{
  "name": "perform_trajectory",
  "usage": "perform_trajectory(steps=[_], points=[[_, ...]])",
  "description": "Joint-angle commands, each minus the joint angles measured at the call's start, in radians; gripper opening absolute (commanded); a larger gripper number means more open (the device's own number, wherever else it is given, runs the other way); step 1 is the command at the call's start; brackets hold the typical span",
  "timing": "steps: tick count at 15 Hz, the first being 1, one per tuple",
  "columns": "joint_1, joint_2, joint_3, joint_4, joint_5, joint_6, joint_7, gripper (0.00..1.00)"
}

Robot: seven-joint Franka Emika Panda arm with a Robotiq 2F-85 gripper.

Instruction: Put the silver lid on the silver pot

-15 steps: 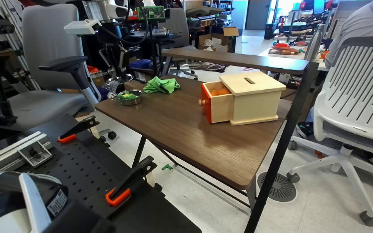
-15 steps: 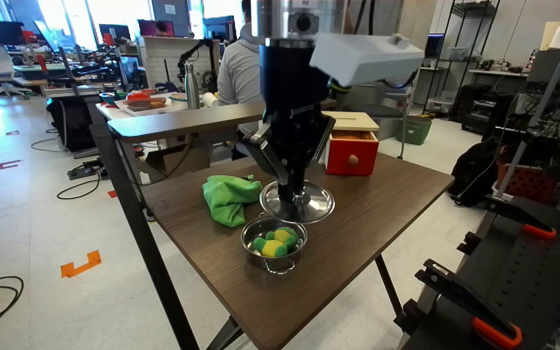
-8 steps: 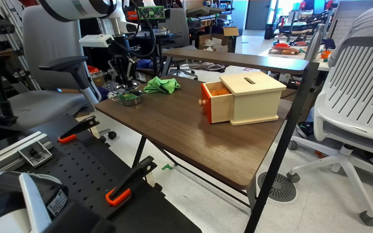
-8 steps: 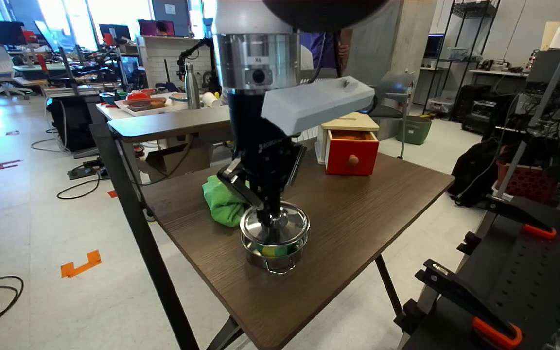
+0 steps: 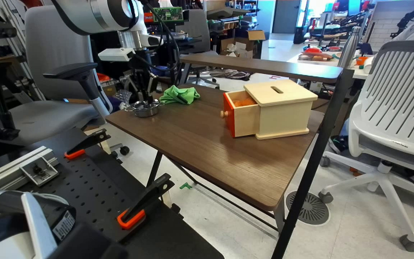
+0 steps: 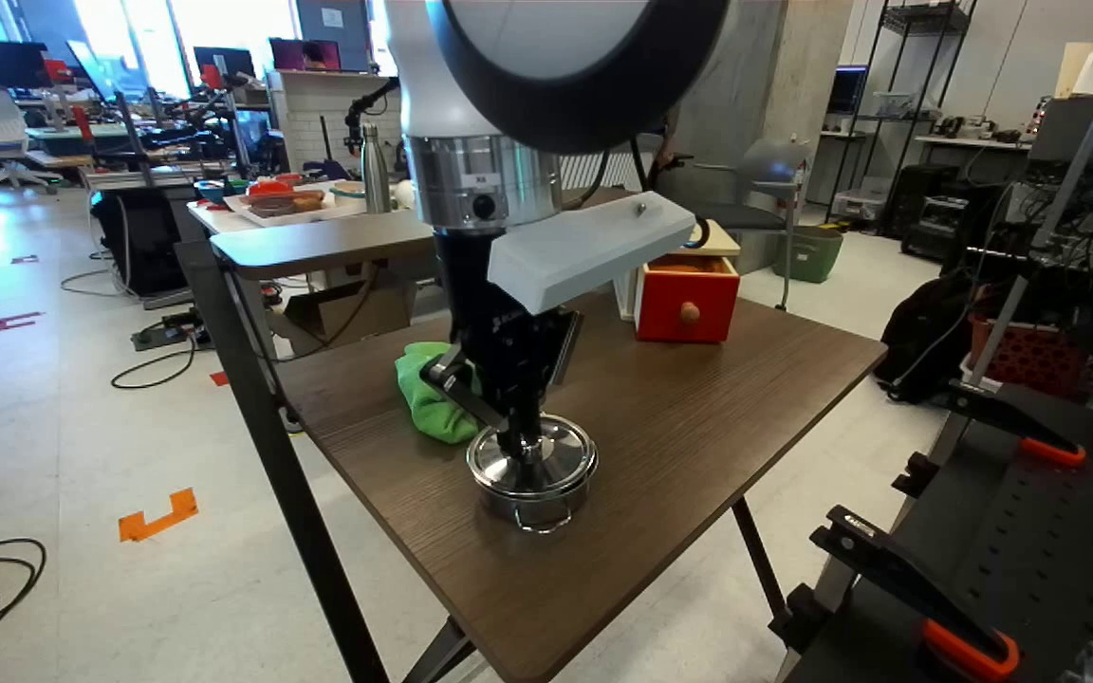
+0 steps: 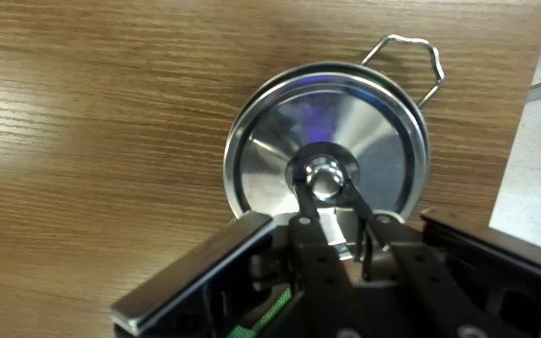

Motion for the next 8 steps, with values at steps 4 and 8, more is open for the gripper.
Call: perform_trajectory(steps=[4, 8], points=[[0.022, 0.052, -0.024, 0.084, -0.014, -0.079, 0.002, 0.05], [0.015, 0.051, -0.015, 0.088, -0.004, -0.106, -0.005, 0.58]])
